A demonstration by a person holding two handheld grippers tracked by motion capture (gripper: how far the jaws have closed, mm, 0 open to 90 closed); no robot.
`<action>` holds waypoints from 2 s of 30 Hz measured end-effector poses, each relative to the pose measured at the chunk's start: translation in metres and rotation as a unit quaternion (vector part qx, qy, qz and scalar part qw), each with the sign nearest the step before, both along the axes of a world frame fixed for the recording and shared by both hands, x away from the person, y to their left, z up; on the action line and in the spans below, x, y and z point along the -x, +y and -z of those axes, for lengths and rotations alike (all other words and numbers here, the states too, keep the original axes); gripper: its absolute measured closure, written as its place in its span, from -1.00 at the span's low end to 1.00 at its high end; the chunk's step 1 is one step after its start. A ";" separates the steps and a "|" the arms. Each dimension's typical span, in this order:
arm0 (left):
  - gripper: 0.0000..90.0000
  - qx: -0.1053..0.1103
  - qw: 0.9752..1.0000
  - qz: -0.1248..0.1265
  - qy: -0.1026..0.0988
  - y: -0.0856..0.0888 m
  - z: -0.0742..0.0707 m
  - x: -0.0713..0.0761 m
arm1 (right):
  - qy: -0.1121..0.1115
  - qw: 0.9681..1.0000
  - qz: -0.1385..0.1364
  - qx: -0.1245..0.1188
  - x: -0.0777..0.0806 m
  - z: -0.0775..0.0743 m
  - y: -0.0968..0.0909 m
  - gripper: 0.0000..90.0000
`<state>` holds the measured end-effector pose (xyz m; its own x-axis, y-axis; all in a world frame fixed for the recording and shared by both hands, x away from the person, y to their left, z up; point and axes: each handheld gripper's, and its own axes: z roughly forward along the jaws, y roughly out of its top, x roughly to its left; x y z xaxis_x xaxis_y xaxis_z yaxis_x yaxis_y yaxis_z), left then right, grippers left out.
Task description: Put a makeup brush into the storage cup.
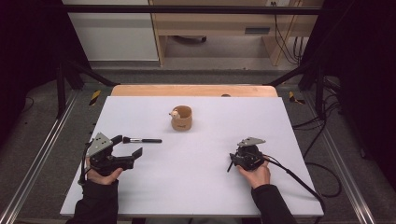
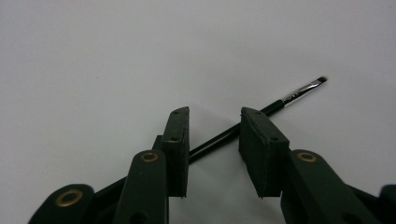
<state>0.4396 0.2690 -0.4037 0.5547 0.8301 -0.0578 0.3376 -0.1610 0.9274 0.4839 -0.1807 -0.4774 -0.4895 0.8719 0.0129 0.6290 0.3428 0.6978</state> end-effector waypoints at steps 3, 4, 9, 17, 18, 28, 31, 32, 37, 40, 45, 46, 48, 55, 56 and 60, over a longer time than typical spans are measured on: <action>-0.86 0.001 1.000 0.000 0.000 0.000 0.000 0.000 | -0.003 1.000 -0.002 0.006 0.001 0.000 -0.003 0.48; -0.86 0.000 1.000 0.000 0.000 0.000 0.000 0.000 | -0.003 1.000 -0.002 0.006 0.001 0.000 -0.003 0.48; -0.86 0.002 1.000 0.000 0.000 0.000 0.000 0.000 | -0.002 1.000 0.001 0.008 0.003 0.000 -0.006 0.48; -0.86 -0.002 1.000 0.000 0.000 0.000 0.000 0.000 | -0.002 1.000 0.004 0.012 0.006 -0.002 -0.010 0.58; -0.86 -0.002 1.000 0.000 0.000 0.000 0.000 0.000 | 0.002 1.000 0.005 0.006 0.007 -0.003 -0.010 0.61; -0.86 -0.004 1.000 0.002 0.001 0.000 0.000 0.000 | -0.008 1.000 0.009 0.001 0.007 -0.005 -0.015 0.43; -0.86 -0.005 1.000 0.002 0.002 -0.001 0.000 0.000 | -0.021 0.999 0.023 -0.007 0.007 -0.009 -0.018 0.30; -0.86 -0.005 1.000 0.002 0.001 -0.001 0.000 0.000 | -0.020 0.999 0.027 -0.012 0.007 -0.009 -0.019 0.24; -0.86 -0.004 1.000 0.002 0.002 -0.001 0.000 0.000 | -0.013 0.999 0.043 -0.010 0.001 -0.003 -0.016 0.14; -0.86 -0.005 1.000 0.003 0.002 -0.001 0.000 0.000 | -0.011 0.998 0.059 -0.002 -0.002 0.001 -0.016 0.16; -0.86 -0.005 1.000 0.003 0.002 -0.001 0.000 0.000 | -0.007 0.998 0.058 -0.003 -0.002 0.002 -0.015 0.29; -0.86 -0.004 1.000 0.002 0.002 -0.002 0.000 0.000 | -0.006 0.998 0.057 -0.004 -0.002 0.002 -0.015 0.33; -0.86 -0.003 1.000 0.002 0.002 -0.001 0.000 0.000 | -0.008 0.999 0.052 0.000 -0.002 0.002 -0.015 0.42; -0.86 -0.005 1.000 0.003 0.002 -0.001 0.000 0.000 | -0.005 0.999 0.045 0.001 -0.002 0.001 -0.016 0.64; -0.86 -0.005 1.000 0.003 0.002 -0.001 0.000 0.000 | -0.005 0.999 0.045 0.001 -0.002 0.001 -0.016 0.64; -0.86 -0.006 1.000 0.003 0.002 -0.002 0.000 0.000 | -0.005 0.999 0.037 0.005 -0.002 0.000 -0.017 0.73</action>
